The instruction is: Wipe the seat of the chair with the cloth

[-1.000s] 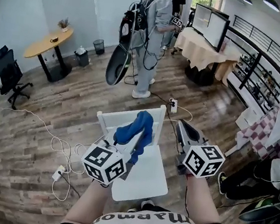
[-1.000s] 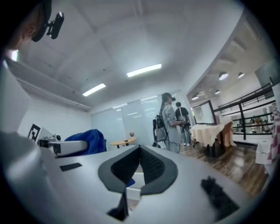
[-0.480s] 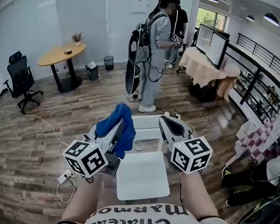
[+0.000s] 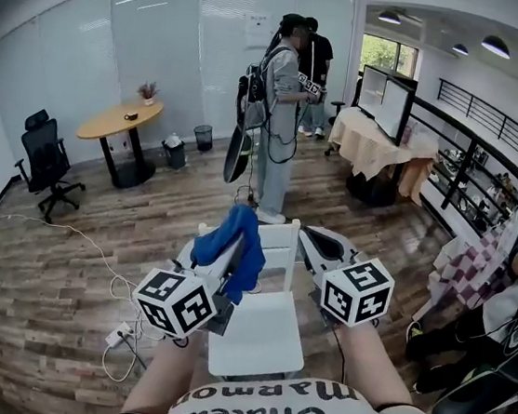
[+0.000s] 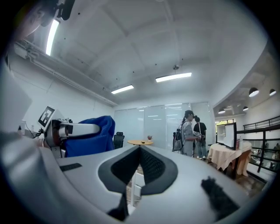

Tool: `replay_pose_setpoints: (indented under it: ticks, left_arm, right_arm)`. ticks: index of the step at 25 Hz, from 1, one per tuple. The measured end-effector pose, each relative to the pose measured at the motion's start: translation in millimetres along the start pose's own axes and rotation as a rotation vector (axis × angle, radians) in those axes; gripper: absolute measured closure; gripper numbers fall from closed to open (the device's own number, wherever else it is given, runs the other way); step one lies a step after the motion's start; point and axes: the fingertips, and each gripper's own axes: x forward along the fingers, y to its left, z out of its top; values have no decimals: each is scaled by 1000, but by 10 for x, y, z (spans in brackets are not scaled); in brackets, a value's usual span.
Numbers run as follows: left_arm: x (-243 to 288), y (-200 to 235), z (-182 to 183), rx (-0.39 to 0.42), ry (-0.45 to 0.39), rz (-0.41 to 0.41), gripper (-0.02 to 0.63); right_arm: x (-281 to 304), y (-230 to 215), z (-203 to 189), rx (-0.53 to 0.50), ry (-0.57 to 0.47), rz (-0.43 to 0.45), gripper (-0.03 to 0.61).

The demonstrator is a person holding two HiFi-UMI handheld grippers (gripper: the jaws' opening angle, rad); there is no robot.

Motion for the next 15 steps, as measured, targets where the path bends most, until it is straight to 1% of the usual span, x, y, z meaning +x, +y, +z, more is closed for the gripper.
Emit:
replay_pose_setpoints:
  ticks: [4, 8, 11, 15]
  left_arm:
    - [-27, -358, -182, 14, 12, 12, 520]
    - [-136, -604, -340, 63, 27, 47, 520]
    - [-238, -735, -443, 54, 36, 77, 520]
    - [-364, -888, -552, 53, 53, 104, 520]
  right_arm:
    - [-353, -90, -102, 20, 10, 5, 565]
    - [-602, -52, -284, 18, 35, 23, 566]
    - [-768, 35, -409, 1, 55, 45, 566]
    - [-960, 90, -492, 25, 61, 56, 565]
